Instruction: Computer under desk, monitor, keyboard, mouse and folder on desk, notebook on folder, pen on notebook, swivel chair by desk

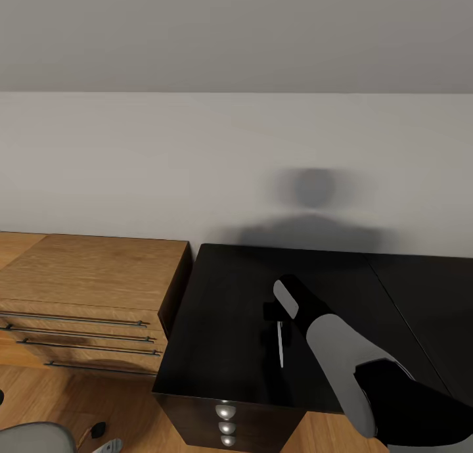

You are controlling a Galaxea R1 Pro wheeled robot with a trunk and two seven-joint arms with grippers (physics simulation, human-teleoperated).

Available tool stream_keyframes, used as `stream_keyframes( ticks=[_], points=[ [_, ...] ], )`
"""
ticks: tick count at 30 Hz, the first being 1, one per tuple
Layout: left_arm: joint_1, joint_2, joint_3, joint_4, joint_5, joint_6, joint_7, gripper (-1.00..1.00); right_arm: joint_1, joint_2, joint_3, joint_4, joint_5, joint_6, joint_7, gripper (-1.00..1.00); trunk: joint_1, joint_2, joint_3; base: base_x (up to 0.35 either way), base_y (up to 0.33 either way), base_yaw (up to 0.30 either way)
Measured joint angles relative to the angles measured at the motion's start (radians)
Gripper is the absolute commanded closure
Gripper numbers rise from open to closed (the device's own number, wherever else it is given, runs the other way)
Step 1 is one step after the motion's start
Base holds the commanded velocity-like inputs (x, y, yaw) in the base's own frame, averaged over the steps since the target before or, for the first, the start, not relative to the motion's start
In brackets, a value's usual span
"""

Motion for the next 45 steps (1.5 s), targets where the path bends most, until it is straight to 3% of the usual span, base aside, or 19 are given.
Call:
stream_keyframes(
  ticks=[8, 45],
  points=[
    [0.0, 0.0, 0.0, 0.0, 0.0, 0.0, 0.0, -1.0, -0.009, 0.0, -0.004, 0.01, -0.028, 0.004, 0.001, 1.0, 0.0, 0.0, 0.0, 0.0, 0.0, 0.0],
    [0.0, 0.0, 0.0, 0.018, 0.0, 0.0, 0.0, -1.0, -0.038, 0.0, -0.004, 0.011, -0.029, 0.02, -0.001, 1.0, 0.0, 0.0, 0.0, 0.0, 0.0, 0.0]
  ],
)
